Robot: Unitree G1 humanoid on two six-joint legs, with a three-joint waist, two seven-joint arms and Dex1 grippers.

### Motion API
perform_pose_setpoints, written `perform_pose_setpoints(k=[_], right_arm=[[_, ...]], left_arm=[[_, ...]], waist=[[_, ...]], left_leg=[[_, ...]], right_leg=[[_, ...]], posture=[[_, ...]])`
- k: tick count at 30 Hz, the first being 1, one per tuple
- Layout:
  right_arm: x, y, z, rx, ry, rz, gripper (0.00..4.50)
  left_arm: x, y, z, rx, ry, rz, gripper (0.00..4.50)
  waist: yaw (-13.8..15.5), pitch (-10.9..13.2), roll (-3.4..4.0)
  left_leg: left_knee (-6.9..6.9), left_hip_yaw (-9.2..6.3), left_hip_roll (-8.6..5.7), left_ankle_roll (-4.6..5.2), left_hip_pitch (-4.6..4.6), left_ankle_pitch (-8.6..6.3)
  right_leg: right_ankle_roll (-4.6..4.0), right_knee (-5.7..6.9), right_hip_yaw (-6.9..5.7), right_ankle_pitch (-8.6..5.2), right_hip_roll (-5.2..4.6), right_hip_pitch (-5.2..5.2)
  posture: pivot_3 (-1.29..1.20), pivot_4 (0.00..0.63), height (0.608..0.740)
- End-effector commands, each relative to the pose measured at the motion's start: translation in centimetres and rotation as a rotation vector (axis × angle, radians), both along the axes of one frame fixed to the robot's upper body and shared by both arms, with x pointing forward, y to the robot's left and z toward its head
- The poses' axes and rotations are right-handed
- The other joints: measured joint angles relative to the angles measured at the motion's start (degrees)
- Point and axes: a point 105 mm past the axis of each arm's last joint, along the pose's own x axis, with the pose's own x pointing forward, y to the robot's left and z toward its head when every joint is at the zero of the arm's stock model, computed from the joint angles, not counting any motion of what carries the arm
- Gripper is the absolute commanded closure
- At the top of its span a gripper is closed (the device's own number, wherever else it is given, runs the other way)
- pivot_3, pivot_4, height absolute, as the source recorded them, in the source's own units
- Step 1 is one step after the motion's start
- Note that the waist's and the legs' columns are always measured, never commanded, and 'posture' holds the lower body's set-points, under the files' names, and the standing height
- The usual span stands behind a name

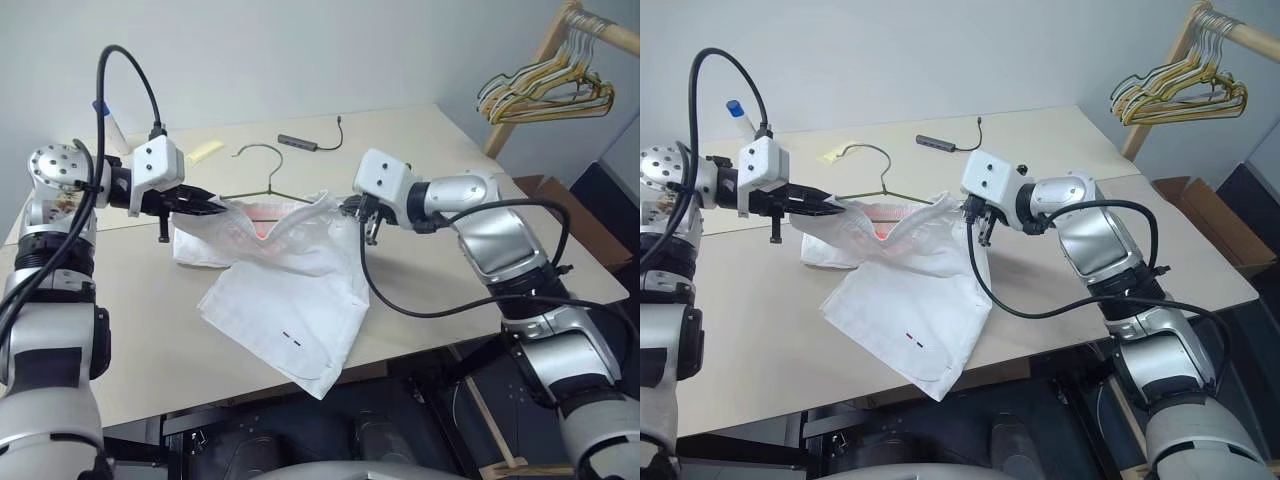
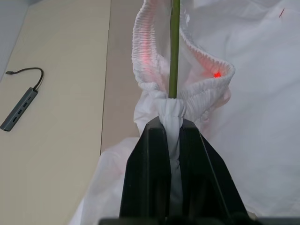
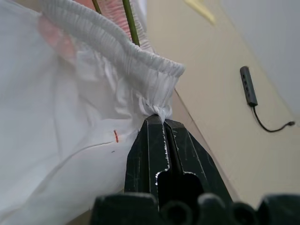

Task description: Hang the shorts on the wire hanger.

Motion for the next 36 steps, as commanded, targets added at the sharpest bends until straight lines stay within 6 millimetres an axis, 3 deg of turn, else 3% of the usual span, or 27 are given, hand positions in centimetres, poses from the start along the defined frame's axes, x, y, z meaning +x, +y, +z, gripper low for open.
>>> perform_pose_setpoints(k=[1, 8, 13, 20, 23, 31, 32, 36], right_arm=[[-0.5, 0.0, 1.7, 0.016, -0.067, 0.055, 3.52], [0.0, -0.4, 1.8, 0.02, -0.085, 0.067, 1.14], [0.9, -0.6, 1.1, 0.054, -0.008, 0.039, 1.14], [1.1, 0.9, 0.6, 0.138, 0.159, 0.09, 1.14], [0.5, 1.6, 1.4, 0.185, 0.179, 0.145, 1.68], [0.5, 1.1, 0.9, 0.158, 0.187, 0.139, 4.25], [0.5, 1.1, 0.8, 0.155, 0.187, 0.138, 4.38], [0.5, 1.0, 0.7, 0.16, 0.187, 0.129, 4.4]], left_arm=[[0.1, -0.1, 1.2, -0.011, -0.06, -0.005, 4.5], [0.1, -0.4, 1.2, -0.024, -0.053, -0.015, 4.5], [-0.2, -0.7, 1.3, -0.039, -0.045, -0.039, 4.5], [-0.6, -1.1, 1.6, -0.073, -0.027, -0.071, 4.5], [-0.7, -1.1, 1.6, -0.06, -0.028, -0.077, 4.5], [-0.6, -0.9, 1.5, -0.07, -0.026, -0.056, 4.5], [-0.4, -0.8, 1.6, -0.084, -0.019, -0.044, 4.5], [0.3, -0.8, 1.7, -0.124, -0.036, 0.006, 3.25]], waist=[[0.0, 0.0, 0.0], [0.0, 0.0, 0.0], [0.0, 0.0, 0.0], [-0.2, 0.0, 0.0], [-0.1, 0.0, 0.0], [0.0, 0.0, 0.0], [0.0, 0.0, 0.0], [0.0, 0.0, 0.0]], left_leg=[[0.0, 0.0, 0.0, -0.01, 0.0, 0.0], [0.04, 0.0, 0.0, -0.01, 0.04, 0.01], [0.05, 0.01, 0.0, -0.03, 0.06, 0.02], [0.04, 0.01, 0.02, -0.23, 0.07, 0.14], [0.04, -0.01, 0.02, -0.24, 0.04, 0.14], [0.04, -0.02, 0.01, -0.27, -0.03, 0.15], [0.04, -0.02, 0.01, -0.26, -0.02, 0.15], [0.04, -0.03, 0.01, -0.27, -0.01, 0.16]], right_leg=[[0.0, 0.0, 0.01, 0.0, 0.0, 0.0], [0.0, -0.02, 0.01, 0.0, 0.0, 0.0], [0.0, -0.01, 0.03, 0.0, 0.0, 0.01], [-0.01, 0.02, 0.04, 0.01, 0.02, 0.01], [-0.01, 0.05, 0.03, 0.01, 0.01, 0.01], [0.02, 0.09, -0.01, 0.02, 0.0, 0.02], [0.02, 0.09, 0.0, 0.02, 0.0, 0.02], [0.02, 0.09, -0.01, 0.02, 0.0, 0.02]], posture=[[-0.03, 0.0, 0.74], [-0.04, 0.0, 0.74], [-0.04, 0.0, 0.74], [-0.03, 0.0, 0.74], [-0.02, 0.0, 0.74], [-0.03, 0.0, 0.74], [-0.03, 0.0, 0.74], [-0.04, 0.0, 0.74]])
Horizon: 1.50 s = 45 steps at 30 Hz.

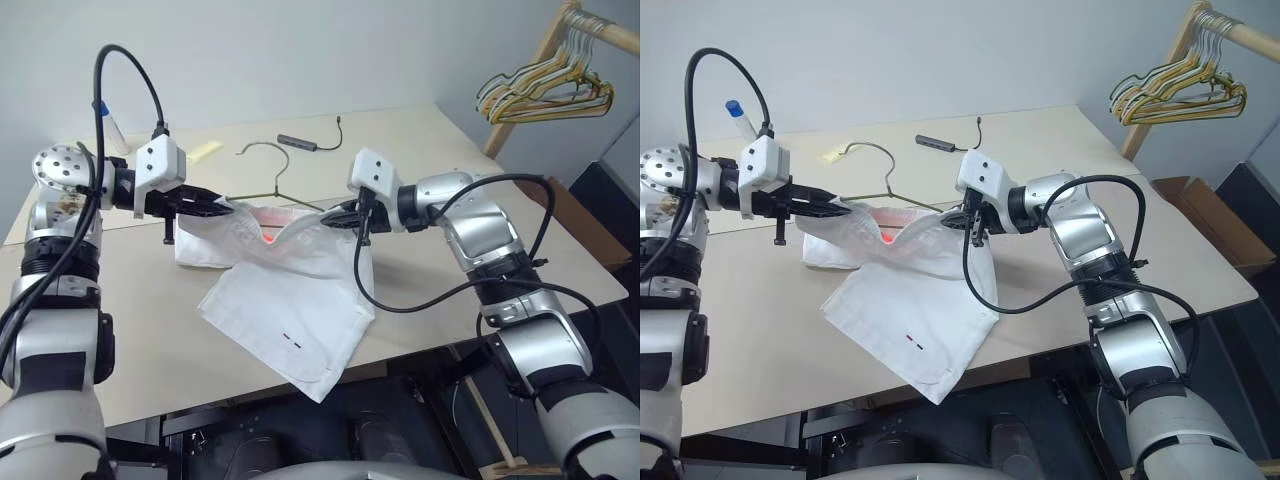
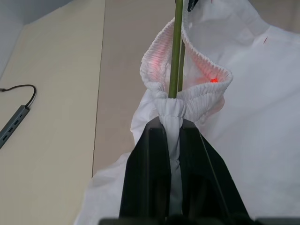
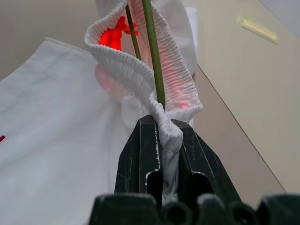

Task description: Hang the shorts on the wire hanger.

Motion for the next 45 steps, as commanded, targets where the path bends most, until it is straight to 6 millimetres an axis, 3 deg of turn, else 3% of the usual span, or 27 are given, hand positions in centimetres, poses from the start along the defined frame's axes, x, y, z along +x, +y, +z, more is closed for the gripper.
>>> perform_pose_setpoints(k=[1, 5, 10, 11, 14, 17, 20, 24, 29, 39, 45], right_arm=[[0.5, -0.7, 1.5, 0.033, -0.05, -0.044, 4.4], [0.7, -1.3, 1.5, 0.05, -0.04, -0.094, 4.4], [0.6, -3.5, 1.3, 0.091, -0.019, -0.193, 4.41], [0.6, -4.0, 1.2, 0.103, -0.011, -0.222, 4.41], [0.3, -6.0, 1.0, 0.127, 0.016, -0.325, 4.41], [0.2, -8.5, 1.0, 0.148, 0.074, -0.492, 4.41], [-0.1, -11.1, 1.3, 0.177, 0.121, -0.674, 4.41], [-1.2, -17.0, 0.5, 0.141, 0.147, -1.007, 4.41], [-2.3, -22.2, 0.0, 0.166, 0.257, -1.367, 4.41], [-2.7, -29.3, 2.0, 0.258, 0.155, -1.944, 4.41], [-2.0, -32.1, 5.6, 0.407, 0.039, -2.126, 4.41]], left_arm=[[0.6, 0.1, 1.5, -0.031, -0.069, 0.033, 2.93], [1.3, 0.3, 2.2, -0.091, -0.111, 0.088, 1.72], [0.7, 2.0, 3.7, -0.245, -0.142, 0.145, 0.1], [0.8, 2.4, 4.1, -0.281, -0.161, 0.175, 0.0], [1.3, 3.7, 6.4, -0.45, -0.26, 0.292, 0.0], [0.6, 3.9, 7.8, -0.629, -0.291, 0.284, 0.0], [-1.3, 2.7, 7.2, -0.695, -0.223, 0.15, 0.0], [-3.9, -0.4, 6.4, -0.678, -0.184, 0.022, 0.0], [-5.6, -3.1, 6.7, -0.705, -0.153, -0.078, 0.0], [-6.2, -5.9, 6.2, -0.8, -0.098, -0.092, 0.0], [-6.7, -7.4, 6.2, -0.836, -0.079, -0.099, 0.0]], waist=[[0.0, 0.0, 0.0], [0.0, 0.0, 0.0], [-0.1, 0.0, 0.0], [-0.2, 0.0, 0.0], [-0.3, 0.0, 0.0], [-0.4, 0.0, 0.0], [-0.4, 0.0, 0.01], [-0.2, 0.0, 0.0], [-0.6, 0.0, 0.02], [-3.5, -0.1, 0.17], [-4.8, -0.1, 0.26]], left_leg=[[0.0, 0.0, 0.0, 0.0, 0.01, 0.0], [0.01, 0.0, 0.0, -0.01, 0.01, 0.0], [0.0, 0.01, 0.0, -0.06, -0.05, 0.03], [0.0, 0.01, 0.0, -0.07, -0.06, 0.04], [-0.01, 0.0, 0.01, -0.07, -0.06, 0.03], [0.01, -0.06, 0.02, -0.06, -0.07, 0.03], [0.04, -0.05, 0.02, -0.06, -0.03, 0.03], [0.05, -0.05, 0.02, -0.07, -0.01, 0.03], [0.04, 0.0, -0.01, 0.25, 0.13, -0.15], [-0.13, -0.21, -0.07, 0.3, 0.63, -0.18], [-0.17, -0.24, -0.14, 0.35, 0.69, -0.21]], right_leg=[[0.0, 0.0, 0.01, 0.0, 0.0, 0.0], [0.0, 0.0, 0.0, 0.0, 0.0, 0.0], [0.0, -0.01, -0.01, 0.0, -0.02, -0.02], [0.0, -0.04, -0.01, 0.0, -0.02, -0.02], [0.01, -0.07, 0.01, 0.0, -0.02, -0.02], [0.03, -0.05, 0.0, 0.02, -0.04, -0.02], [0.04, -0.02, 0.05, 0.04, -0.06, 0.0], [0.04, -0.04, 0.06, 0.04, -0.06, 0.02], [0.02, -0.17, 0.17, 0.04, -0.05, 0.05], [0.03, -0.19, 0.44, 0.03, -0.03, 0.36], [0.07, -0.19, 0.64, 0.04, -0.05, 0.36]], posture=[[-0.04, 0.0, 0.74], [-0.05, 0.0, 0.74], [-0.09, 0.0, 0.74], [-0.1, 0.0, 0.74], [-0.1, 0.0, 0.74], [-0.11, 0.0, 0.74], [-0.12, 0.0, 0.74], [-0.14, 0.0, 0.74], [-0.15, 0.0, 0.74], [-0.17, 0.0, 0.74], [-0.16, 0.0, 0.74]])
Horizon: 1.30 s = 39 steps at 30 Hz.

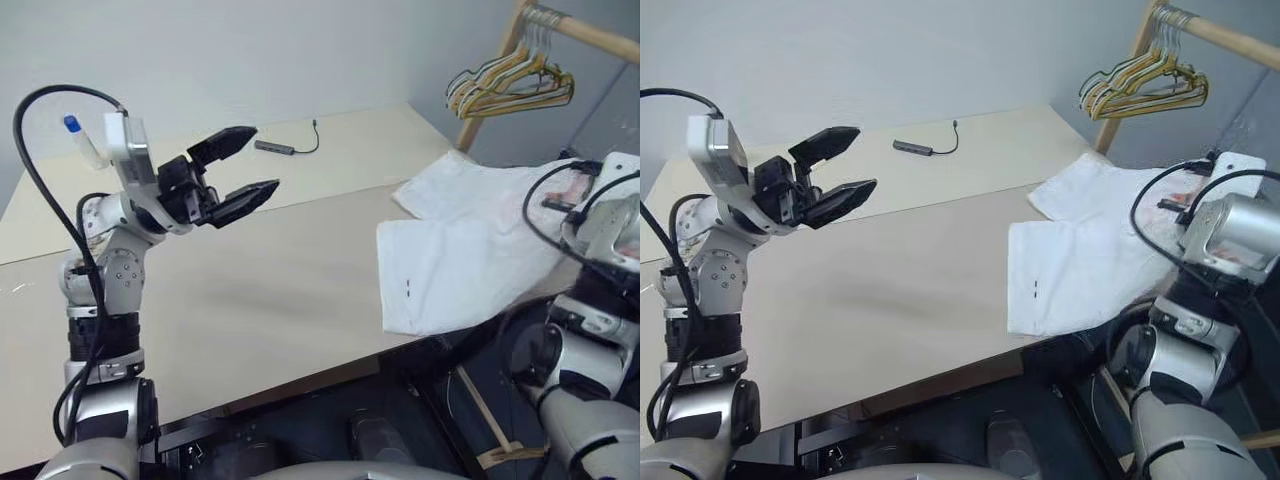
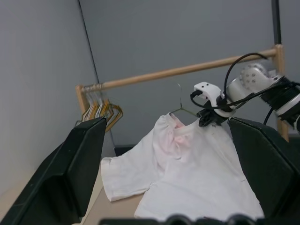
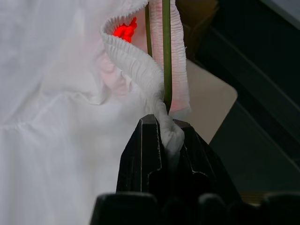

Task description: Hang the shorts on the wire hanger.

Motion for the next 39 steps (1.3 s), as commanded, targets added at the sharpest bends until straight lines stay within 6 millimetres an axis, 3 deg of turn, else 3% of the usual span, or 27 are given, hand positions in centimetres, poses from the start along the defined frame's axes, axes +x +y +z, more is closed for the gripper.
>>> perform_pose_setpoints(k=[1, 10, 14, 18, 23, 33, 39], right_arm=[[0.7, -2.3, 5.1, -0.063, -0.188, -0.139, 4.41], [1.9, -6.6, 9.0, -0.078, -0.337, -0.305, 4.41], [2.0, -7.8, 8.0, -0.032, -0.329, -0.327, 4.41], [1.8, -8.4, 6.1, 0.087, -0.321, -0.353, 4.41], [1.7, -8.3, 4.9, 0.167, -0.291, -0.372, 4.41], [1.1, -8.9, 3.1, 0.107, -0.21, -0.376, 4.41], [0.5, -9.8, 4.1, -0.103, -0.144, -0.393, 2.46]], left_arm=[[-0.5, -0.7, 0.4, -0.015, -0.01, -0.008, 0.0], [-0.7, -1.4, 0.4, -0.018, -0.007, -0.017, 0.0], [-0.8, -1.5, 0.3, -0.015, -0.007, -0.015, 0.0], [-0.9, -1.5, 0.3, -0.016, -0.004, -0.013, 0.0], [-1.3, -1.4, 0.3, -0.029, -0.003, -0.036, 0.0], [-1.8, -1.5, 0.4, -0.056, -0.004, -0.095, 0.0], [-1.6, -1.5, 0.5, -0.054, -0.013, -0.091, 0.0]], waist=[[-0.4, 0.0, 0.06], [-1.4, 0.0, 0.07], [-1.8, 0.0, 0.06], [-1.9, 0.1, 0.04], [-2.0, 0.1, 0.07], [-1.8, 0.1, 0.08], [-1.8, 0.1, 0.13]], left_leg=[[-0.01, 0.01, -0.02, 0.01, 0.04, 0.0], [-0.18, 0.06, -0.08, 0.08, 0.1, -0.04], [-0.49, 0.12, -0.22, 0.17, 0.2, -0.09], [-0.95, 0.25, -0.39, 0.21, 0.92, -0.1], [-1.03, 0.34, -0.39, 0.27, 0.94, -0.13], [-1.02, 0.34, -0.46, 0.45, 0.9, -0.24], [-1.03, 0.37, -0.48, 0.48, 0.89, -0.26]], right_leg=[[0.01, 0.01, 0.06, 0.0, 0.0, 0.0], [0.07, -0.19, 0.21, 0.02, 0.0, 0.08], [0.15, -0.42, 0.48, 0.01, 0.02, 0.38], [0.31, -0.61, 0.83, -0.09, 0.01, 0.79], [0.36, -0.74, 0.94, -0.08, 0.01, 0.76], [0.55, -1.1, 1.05, -0.03, 0.01, 0.84], [0.58, -1.1, 1.1, -0.03, 0.0, 0.81]], posture=[[-0.16, 0.0, 0.74], [-0.16, 0.0, 0.74], [-0.15, 0.0, 0.74], [-0.15, 0.0, 0.74], [-0.15, 0.0, 0.74], [-0.16, 0.0, 0.74], [-0.16, 0.0, 0.74]])
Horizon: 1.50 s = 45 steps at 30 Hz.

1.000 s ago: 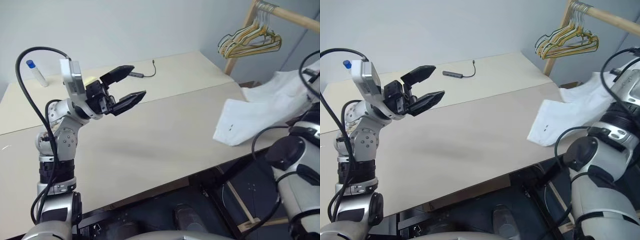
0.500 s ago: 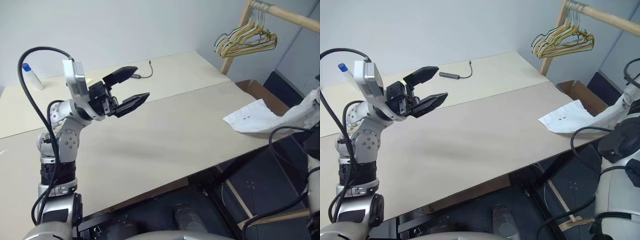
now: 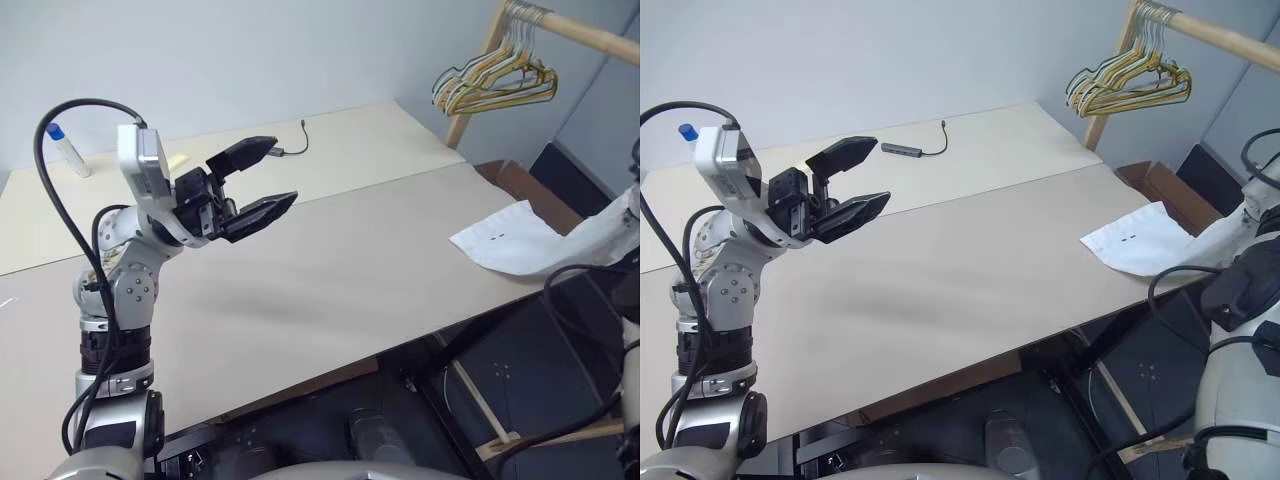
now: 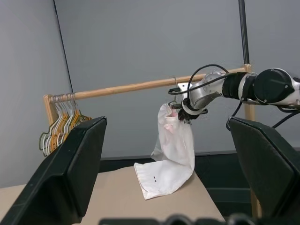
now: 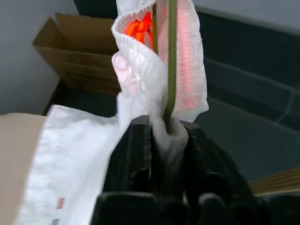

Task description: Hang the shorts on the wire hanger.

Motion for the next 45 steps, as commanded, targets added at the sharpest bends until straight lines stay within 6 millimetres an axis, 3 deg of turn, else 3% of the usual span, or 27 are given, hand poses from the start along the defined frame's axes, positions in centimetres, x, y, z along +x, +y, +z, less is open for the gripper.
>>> perform_pose_setpoints(k=[1, 7, 11, 14, 21, 27, 31, 34, 36, 41, 45], right_arm=[[-0.4, -1.0, 2.7, -0.122, -0.031, -0.04, 2.09], [-1.1, -1.2, 4.3, -0.283, 0.014, -0.145, 0.04], [-1.4, -0.3, 6.0, -0.463, 0.052, -0.243, 0.04], [-0.1, 2.3, 7.9, -0.66, -0.003, -0.23, 0.04], [2.8, 8.6, 10.6, -0.95, -0.182, 0.008, 0.04], [4.6, 16.5, 11.7, -1.215, -0.288, 0.429, 0.04], [5.4, 21.5, 10.1, -1.194, -0.348, 0.822, 0.04], [5.9, 26.4, 6.8, -1.073, -0.336, 1.248, 0.04], [5.0, 29.3, 4.2, -0.975, -0.315, 1.518, 0.04], [2.5, 33.1, -0.3, -0.877, -0.212, 1.878, 0.04], [0.8, 34.6, -3.2, -0.876, -0.118, 2.044, 0.04]], left_arm=[[-0.1, -0.1, 0.9, -0.01, -0.042, -0.007, 0.0], [-0.2, -0.1, 0.8, -0.011, -0.035, -0.012, 0.0], [-0.1, -0.2, 0.9, -0.022, -0.036, -0.014, 0.0], [0.1, -0.2, 0.8, -0.024, -0.036, 0.01, 0.0], [2.0, 2.0, -0.1, 0.008, 0.006, 0.191, 0.0], [2.1, 5.5, -2.0, 0.102, 0.057, 0.354, 0.0], [1.0, 6.9, -2.6, 0.118, 0.078, 0.412, 0.0], [0.2, 8.1, -3.6, 0.139, 0.109, 0.48, 0.0], [-0.2, 8.6, -4.7, 0.176, 0.134, 0.535, 0.0], [-1.6, 9.0, -7.1, 0.267, 0.182, 0.569, 0.0], [-2.4, 9.5, -8.2, 0.284, 0.219, 0.591, 0.0]], waist=[[0.0, 0.0, 0.03], [-0.1, 0.0, 0.03], [-0.1, 0.0, 0.04], [-0.3, 0.0, 0.06], [0.1, 0.0, 0.07], [0.2, 0.0, 0.07], [1.1, 0.0, 0.06], [2.6, 0.0, 0.04], [3.7, 0.0, 0.03], [7.6, 0.0, 0.02], [10.2, 0.0, 0.01]], left_leg=[[0.0, 0.0, 0.0, 0.0, 0.0, 0.0], [0.01, 0.01, 0.01, 0.0, 0.01, 0.0], [0.01, 0.01, 0.01, -0.02, 0.01, 0.01], [0.04, 0.01, 0.02, -0.04, 0.02, 0.03], [0.05, 0.01, 0.03, -0.14, 0.04, 0.09], [0.02, 0.01, 0.07, -0.12, 0.02, 0.08], [0.03, 0.01, 0.13, -0.11, 0.0, 0.07], [0.04, 0.01, 0.17, -0.08, 0.03, 0.06], [0.03, 0.01, 0.22, -0.08, 0.06, 0.05], [0.04, 0.02, 0.21, -0.09, 0.0, 0.06], [0.04, 0.06, 0.19, -0.12, -0.03, 0.05]], right_leg=[[0.0, 0.01, 0.0, 0.0, 0.0, 0.0], [0.0, 0.02, 0.01, 0.0, 0.0, 0.0], [0.0, 0.04, 0.03, 0.0, 0.0, -0.01], [0.01, 0.08, 0.04, 0.01, 0.0, -0.02], [0.03, 0.21, 0.05, 0.03, 0.02, -0.04], [0.03, 0.16, 0.02, 0.02, 0.03, -0.1], [0.03, 0.17, 0.0, 0.02, 0.0, -0.12], [0.02, 0.2, -0.05, 0.02, 0.01, -0.1], [0.0, 0.19, -0.09, 0.03, 0.05, -0.09], [-0.05, 0.21, -0.2, 0.04, 0.01, -0.14], [-0.09, 0.18, -0.28, 0.03, 0.0, -0.19]], posture=[[-0.16, 0.0, 0.74], [-0.16, 0.0, 0.74], [-0.16, 0.0, 0.74], [-0.16, 0.0, 0.74], [-0.12, 0.0, 0.74], [-0.07, 0.0, 0.74], [-0.03, 0.0, 0.74], [0.01, 0.0, 0.74], [0.02, 0.0, 0.74], [0.06, 0.0, 0.74], [0.09, 0.0, 0.74]])
